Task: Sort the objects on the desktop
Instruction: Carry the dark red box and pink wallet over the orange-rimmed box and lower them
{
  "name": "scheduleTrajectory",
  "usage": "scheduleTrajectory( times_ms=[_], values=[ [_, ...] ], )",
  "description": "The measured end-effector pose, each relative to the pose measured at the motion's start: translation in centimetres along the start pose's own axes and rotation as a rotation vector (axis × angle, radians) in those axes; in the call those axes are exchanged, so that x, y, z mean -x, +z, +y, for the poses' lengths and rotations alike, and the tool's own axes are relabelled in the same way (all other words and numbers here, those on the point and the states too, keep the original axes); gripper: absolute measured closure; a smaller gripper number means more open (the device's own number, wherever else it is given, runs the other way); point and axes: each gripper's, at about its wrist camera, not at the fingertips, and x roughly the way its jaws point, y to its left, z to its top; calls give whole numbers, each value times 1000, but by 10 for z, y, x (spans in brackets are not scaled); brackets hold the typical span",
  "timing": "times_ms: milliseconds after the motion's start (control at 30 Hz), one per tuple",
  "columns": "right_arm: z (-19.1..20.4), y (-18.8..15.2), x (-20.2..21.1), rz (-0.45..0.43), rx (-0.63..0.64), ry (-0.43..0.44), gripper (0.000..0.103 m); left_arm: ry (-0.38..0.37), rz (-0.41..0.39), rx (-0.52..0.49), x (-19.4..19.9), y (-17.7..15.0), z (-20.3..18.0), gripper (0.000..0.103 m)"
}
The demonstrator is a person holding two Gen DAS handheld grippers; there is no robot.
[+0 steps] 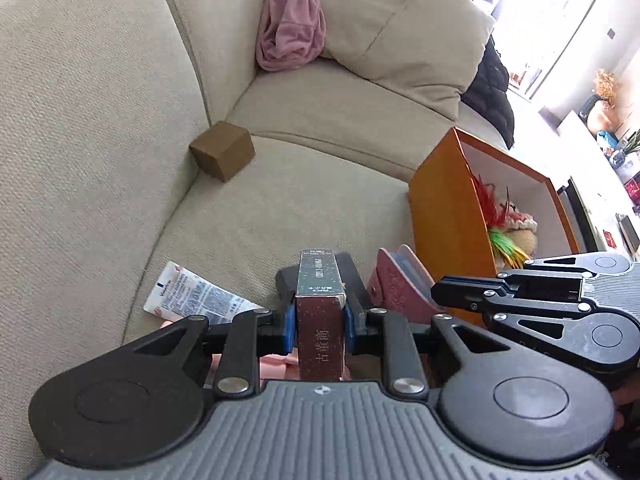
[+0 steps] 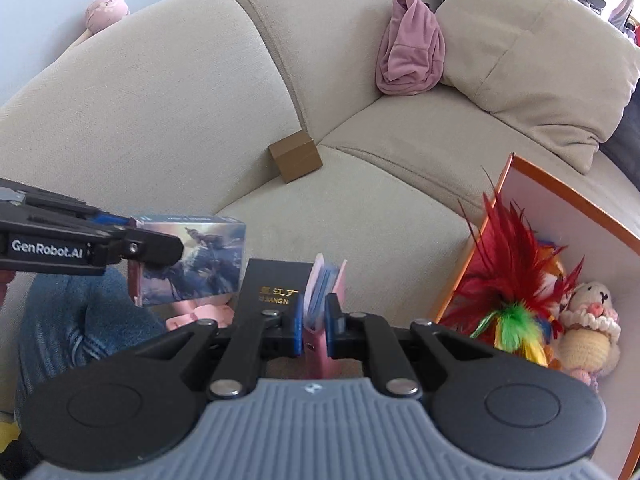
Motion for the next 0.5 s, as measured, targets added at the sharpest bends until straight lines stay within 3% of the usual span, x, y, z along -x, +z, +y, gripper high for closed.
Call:
scheduleTrajectory(
  times_ms=[233,333,433,500],
  values=[
    [2,-11,5,10,-15,8,93,-50,35,12,-14,-11,-11,77],
    [3,-13,8,12,-15,-1,78,-51,49,3,-14,-14,-16,77],
    [7,-17,13,12,12,7,69,-61,79,8,-16,-17,-16,77],
    [9,-19,11,30,29,12,68,-56,107,-6,-17,-21,-18,77]
  ],
)
